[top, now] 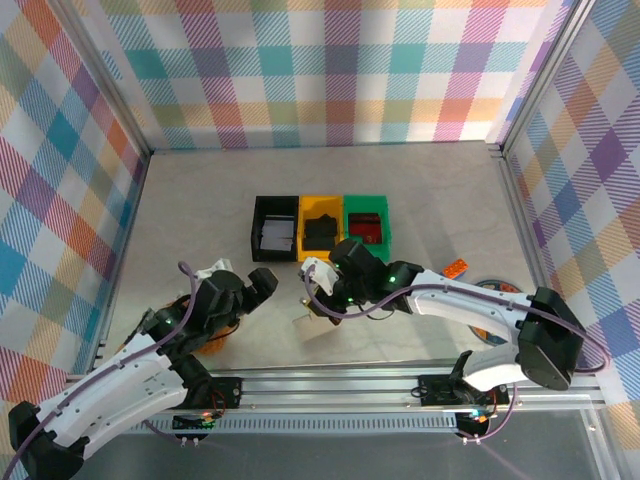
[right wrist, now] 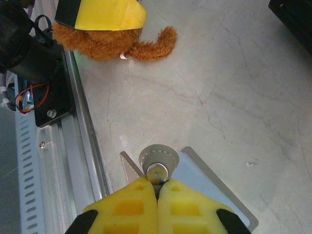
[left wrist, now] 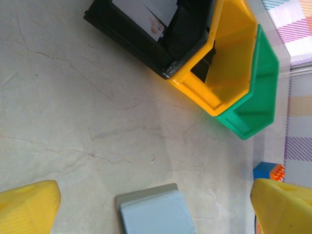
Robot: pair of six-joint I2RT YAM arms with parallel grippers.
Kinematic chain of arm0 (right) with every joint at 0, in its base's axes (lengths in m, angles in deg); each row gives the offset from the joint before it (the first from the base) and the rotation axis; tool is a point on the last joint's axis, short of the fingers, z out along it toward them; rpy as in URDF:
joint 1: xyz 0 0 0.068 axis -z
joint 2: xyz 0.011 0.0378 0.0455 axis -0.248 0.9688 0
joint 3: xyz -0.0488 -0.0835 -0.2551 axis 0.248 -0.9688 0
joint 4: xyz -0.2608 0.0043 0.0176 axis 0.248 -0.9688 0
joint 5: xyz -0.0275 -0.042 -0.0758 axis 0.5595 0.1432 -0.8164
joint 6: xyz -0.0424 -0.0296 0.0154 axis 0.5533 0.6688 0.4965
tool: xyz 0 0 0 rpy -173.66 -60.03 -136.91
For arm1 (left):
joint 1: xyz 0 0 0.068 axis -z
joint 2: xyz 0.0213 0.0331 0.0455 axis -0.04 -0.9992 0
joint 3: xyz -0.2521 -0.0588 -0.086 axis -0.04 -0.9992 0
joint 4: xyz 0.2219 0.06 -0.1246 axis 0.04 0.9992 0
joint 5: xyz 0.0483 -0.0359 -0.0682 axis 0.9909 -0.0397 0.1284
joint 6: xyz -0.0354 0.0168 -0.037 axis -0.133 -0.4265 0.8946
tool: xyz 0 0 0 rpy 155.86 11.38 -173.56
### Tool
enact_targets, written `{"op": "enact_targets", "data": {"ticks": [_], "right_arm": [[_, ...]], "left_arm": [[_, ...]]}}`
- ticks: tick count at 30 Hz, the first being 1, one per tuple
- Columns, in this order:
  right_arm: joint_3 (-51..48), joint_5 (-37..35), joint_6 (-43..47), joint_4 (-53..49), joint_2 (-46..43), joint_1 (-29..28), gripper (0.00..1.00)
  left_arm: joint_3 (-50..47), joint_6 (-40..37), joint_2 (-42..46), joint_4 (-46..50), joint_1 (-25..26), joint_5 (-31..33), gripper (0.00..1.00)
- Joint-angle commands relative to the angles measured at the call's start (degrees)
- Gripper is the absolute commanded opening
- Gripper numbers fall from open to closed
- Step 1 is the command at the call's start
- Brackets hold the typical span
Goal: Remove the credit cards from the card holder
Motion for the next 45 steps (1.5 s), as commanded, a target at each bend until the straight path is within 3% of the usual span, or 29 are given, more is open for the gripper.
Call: {"op": "enact_targets", "data": {"ticks": [1, 8, 21, 41, 45], "right_arm": [[-2.19, -2.37, 2.55, 8.19, -1.43, 0.16, 0.00], [-13.40, -8.23, 2.23, 17.88, -7.59, 0.33, 0.00], [-27.75, -17.64, -5.97, 27.71, -13.86, 0.65, 0.00], [-33.78, -33.89, -21.41, 12.99, -24.86, 3.19, 0.00], [-33.09, -33.77, -24.23, 10.26, -24.81, 3.59, 0.00]], "left_arm": [[-1.88, 2.38, 0.72, 0.13, 0.67, 1.02, 1.00], [-4.37, 5.26, -0.73, -2.31, 1.05, 0.52, 0.99], [0.22, 3.37, -16.91, -6.25, 5.77, -0.59, 0.99], [4.33, 0.13, -33.12, -14.57, 8.60, -6.13, 1.00], [5.07, -0.01, -35.44, -13.81, 9.27, -6.07, 1.00]]}}
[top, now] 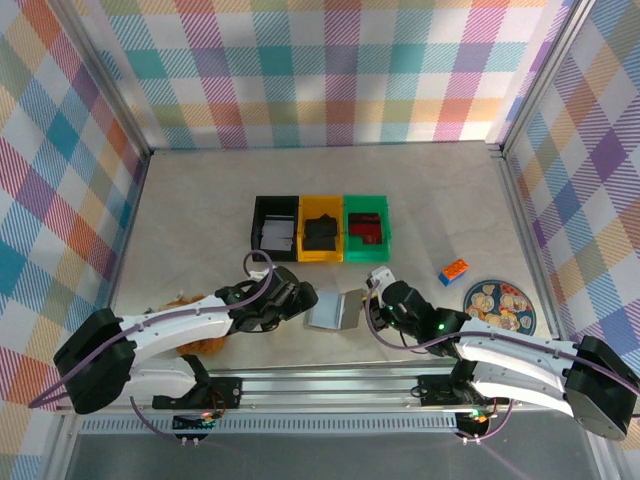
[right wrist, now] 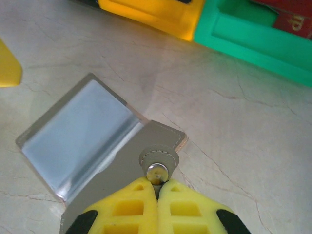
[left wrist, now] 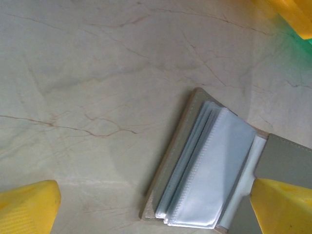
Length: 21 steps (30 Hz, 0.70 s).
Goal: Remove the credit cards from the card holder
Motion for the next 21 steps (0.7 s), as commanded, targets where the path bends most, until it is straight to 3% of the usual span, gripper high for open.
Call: {"op": "enact_targets", "data": {"ticks": [1, 9, 17, 21], "right_arm": [[0.95, -2.38, -5.17, -5.44, -0.18, 0.69, 0.00], [3.12, -5.23, -10.22, -11.03, 3.16, 3.15, 0.00], [4.63, -2.20, -10.43, -9.23, 7.53, 7.72, 0.02], [6.84, -1.11, -9.87, -9.68, 10.77, 9.60, 0.10]], "left_arm": [[1.30, -0.83, -1.65, -0.16, 1.18, -0.65, 1.00], [1.27, -0.87, -0.57, 0.36, 1.27, 0.65, 1.00], [1.12, -0.96, 0.38, 2.44, 1.32, 1.41, 1.00], [1.12, -1.10, 0.92, 3.03, 1.27, 1.70, 1.00]]}}
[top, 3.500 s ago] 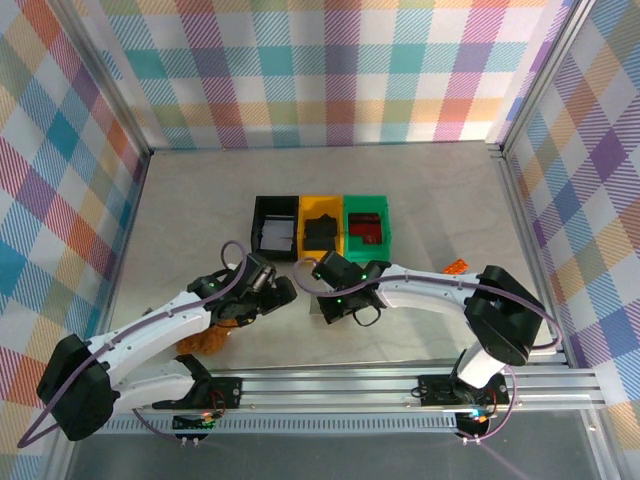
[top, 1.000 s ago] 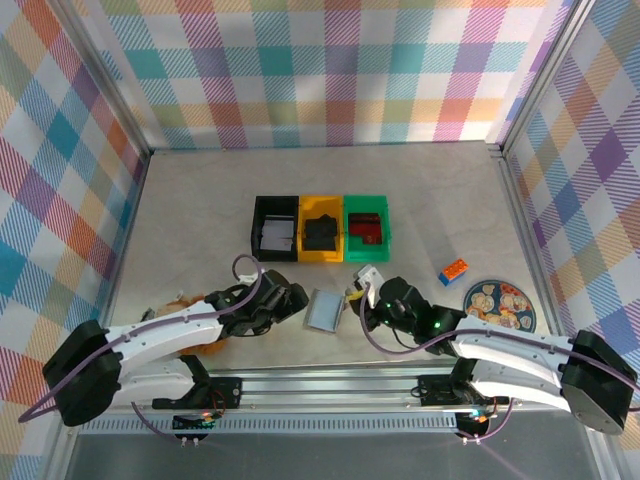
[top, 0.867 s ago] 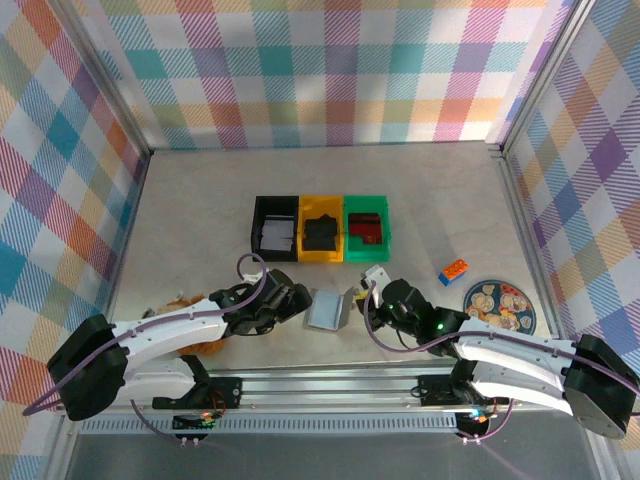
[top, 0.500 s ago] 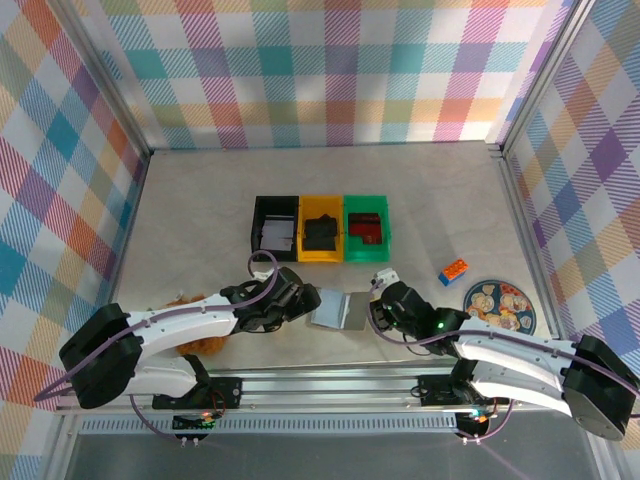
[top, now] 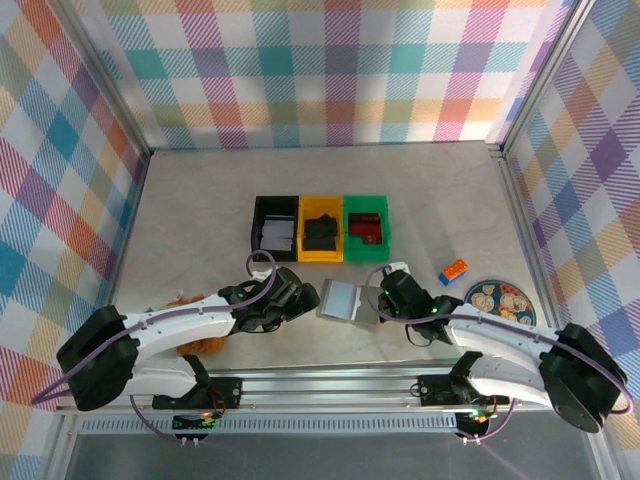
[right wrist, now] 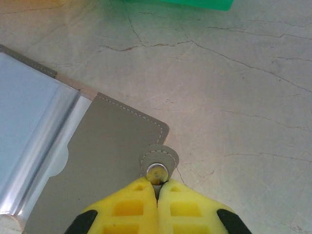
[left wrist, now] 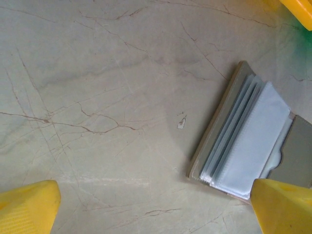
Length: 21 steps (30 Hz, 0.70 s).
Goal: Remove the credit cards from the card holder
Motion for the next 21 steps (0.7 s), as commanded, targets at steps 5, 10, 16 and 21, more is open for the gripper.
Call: {"op": "enact_targets", "data": {"ticks": [5, 10, 16, 21], "right_arm": [[4.22, 1.52, -1.23, -1.93, 3.70, 2.24, 0.27], [5.43, 1.69, -2.04, -4.87, 2.81, 2.69, 0.39], [7.61, -2.04, -3.29, -11.57, -1.33, 2.87, 0.49], [10.26, -2.35, -3.25, -16.33, -6.86, 2.96, 0.53]], "left_arm": [[0.57, -0.96, 2.45, 2.84, 0.70, 2.05, 1.00], [0.48, -1.22, 3.28, 3.47, 0.70, 2.71, 1.00], [0.89, -1.75, 3.72, 4.13, 0.70, 3.20, 1.00], [0.83, -2.01, 4.07, 4.18, 0.75, 3.45, 1.00]]}}
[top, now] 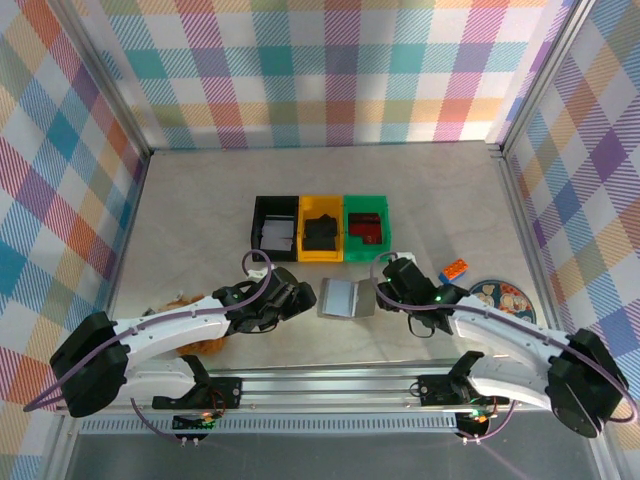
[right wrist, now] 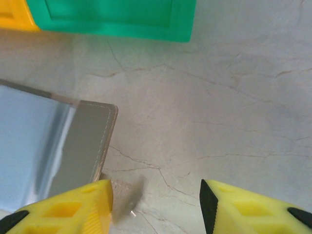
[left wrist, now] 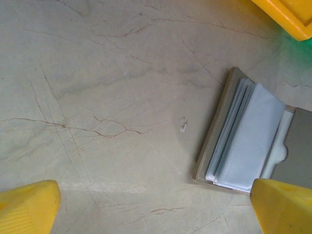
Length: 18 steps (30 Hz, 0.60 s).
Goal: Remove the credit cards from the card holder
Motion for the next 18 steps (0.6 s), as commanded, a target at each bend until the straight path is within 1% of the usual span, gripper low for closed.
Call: {"op": "enact_targets", "data": {"ticks": [1, 4, 6, 9, 12, 14, 16, 18], "right_arm": [[3.51, -0.71, -0.97, -5.43, -4.06, 0.28, 0.54], [6.01, -0.15, -1.94, -8.13, -4.83, 0.26, 0.56], [8.13, -0.38, -2.84, -10.52, -4.00, 0.26, 0.61], [11.93, 0.29, -4.46, -13.91, -2.17, 0.26, 0.64], [15.87, 3.94, -6.80, -15.40, 0.18, -0.13, 0.65], [18.56, 4.57, -7.93, -15.56, 2.43, -2.40, 0.64], [21.46, 1.26, -9.41, -17.30, 3.99, -5.38, 0.62], [24.20, 0.79, -10.45, -18.13, 5.21, -7.24, 0.62]], "left_arm": [[0.89, -0.88, 1.13, 2.02, 0.70, 1.36, 1.00], [1.00, -1.11, 1.13, 2.02, 0.66, 1.45, 1.00], [1.09, -1.23, 1.18, 2.02, 0.70, 1.47, 1.00], [1.26, -1.40, 1.35, 2.15, 0.75, 1.65, 1.00], [1.40, -1.58, 1.75, 2.61, 0.70, 2.11, 1.00], [1.45, -1.76, 2.22, 3.02, 0.71, 2.64, 1.00], [1.39, -1.92, 2.75, 3.65, 0.70, 3.23, 1.00], [1.27, -2.01, 3.58, 4.37, 0.69, 3.82, 1.00]]}}
